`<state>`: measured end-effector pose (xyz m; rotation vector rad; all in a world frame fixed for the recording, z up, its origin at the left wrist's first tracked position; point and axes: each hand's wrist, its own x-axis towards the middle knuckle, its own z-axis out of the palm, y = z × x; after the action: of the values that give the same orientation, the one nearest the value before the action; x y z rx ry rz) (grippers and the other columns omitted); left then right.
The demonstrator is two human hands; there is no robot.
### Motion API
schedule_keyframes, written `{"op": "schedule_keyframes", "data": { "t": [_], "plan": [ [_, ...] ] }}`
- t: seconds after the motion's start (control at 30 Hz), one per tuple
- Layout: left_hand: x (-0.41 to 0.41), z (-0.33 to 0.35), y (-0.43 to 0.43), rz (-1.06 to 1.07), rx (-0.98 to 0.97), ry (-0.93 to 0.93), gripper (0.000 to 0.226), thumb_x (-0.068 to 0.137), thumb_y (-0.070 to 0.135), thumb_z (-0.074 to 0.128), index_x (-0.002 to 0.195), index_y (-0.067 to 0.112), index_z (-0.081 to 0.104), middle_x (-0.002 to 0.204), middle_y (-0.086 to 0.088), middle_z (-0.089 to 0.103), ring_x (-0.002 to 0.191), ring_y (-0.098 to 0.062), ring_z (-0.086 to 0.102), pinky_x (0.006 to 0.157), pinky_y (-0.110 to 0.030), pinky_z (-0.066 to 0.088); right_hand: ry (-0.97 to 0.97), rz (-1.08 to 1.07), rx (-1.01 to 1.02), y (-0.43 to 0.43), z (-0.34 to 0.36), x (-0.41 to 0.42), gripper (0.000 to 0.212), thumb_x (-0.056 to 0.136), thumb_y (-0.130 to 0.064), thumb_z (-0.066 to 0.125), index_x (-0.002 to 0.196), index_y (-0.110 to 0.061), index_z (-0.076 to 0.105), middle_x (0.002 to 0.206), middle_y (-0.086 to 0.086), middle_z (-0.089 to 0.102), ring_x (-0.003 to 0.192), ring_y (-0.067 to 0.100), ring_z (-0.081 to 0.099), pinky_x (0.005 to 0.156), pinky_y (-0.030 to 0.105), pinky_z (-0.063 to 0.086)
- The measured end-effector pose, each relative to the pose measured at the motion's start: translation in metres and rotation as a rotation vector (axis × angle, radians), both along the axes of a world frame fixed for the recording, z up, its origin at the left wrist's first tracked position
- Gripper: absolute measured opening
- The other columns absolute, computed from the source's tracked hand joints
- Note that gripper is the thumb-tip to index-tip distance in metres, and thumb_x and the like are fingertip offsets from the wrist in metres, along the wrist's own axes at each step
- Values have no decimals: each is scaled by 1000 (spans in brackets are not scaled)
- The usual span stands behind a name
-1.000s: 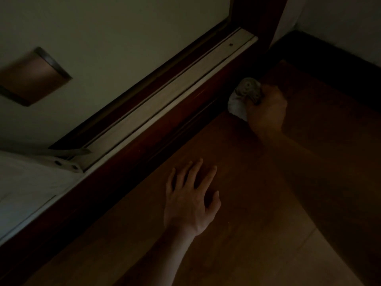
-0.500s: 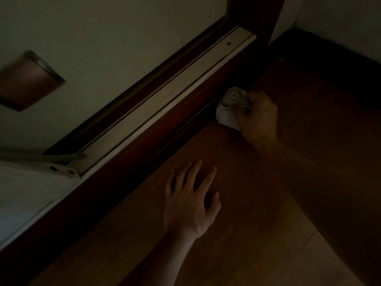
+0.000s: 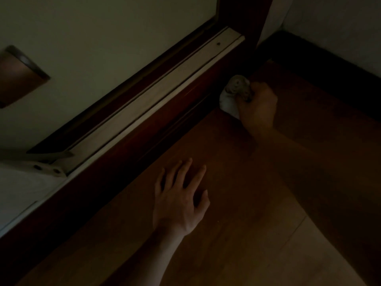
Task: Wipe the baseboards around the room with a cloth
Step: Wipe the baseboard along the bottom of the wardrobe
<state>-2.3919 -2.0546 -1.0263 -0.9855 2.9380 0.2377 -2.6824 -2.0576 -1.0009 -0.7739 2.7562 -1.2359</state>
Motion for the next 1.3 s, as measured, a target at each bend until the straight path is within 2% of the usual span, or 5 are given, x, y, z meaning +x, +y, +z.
{"op": "schedule_keyframes", "data": {
  "t": [0.37,0.53,0.7,1.03,1.3],
  "plan": [
    [-3,0,0,-8,30,-17,61,93,63,33,152,47,27,163,6,27,150,-18,23,119,-51,16,-75,-18,-34,-4,5,28,16,92,-12,62,98,3,64,103,17,63,88,22,57,63,17,31],
    [-5,23,-12,-99,118,-223,63,91,74,8,147,59,-18,167,13,-11,153,-18,4,122,-46,16,-311,171,-6,3,14,44,18,95,-18,62,100,-2,65,94,11,65,86,20,60,72,29,49],
    [-38,70,-47,-425,78,-404,62,100,66,22,155,48,-1,167,3,3,149,-23,17,117,-46,29,-425,41,-138,35,34,30,14,92,-22,66,103,-13,66,79,-10,57,80,12,58,53,4,37],
    [-122,25,-8,-528,28,-185,64,98,68,18,155,48,-2,168,3,-1,154,-21,0,124,-51,5,-442,-157,-132,89,38,-24,27,88,-26,70,114,-19,68,91,-6,63,86,13,65,66,23,54],
    [-176,51,-21,-707,119,-483,85,92,76,35,152,49,-19,162,2,-32,150,-32,-25,119,-66,7,-451,-123,55,129,85,-53,28,89,-27,70,115,-17,67,102,0,69,92,17,68,77,33,58]
  ]
}}
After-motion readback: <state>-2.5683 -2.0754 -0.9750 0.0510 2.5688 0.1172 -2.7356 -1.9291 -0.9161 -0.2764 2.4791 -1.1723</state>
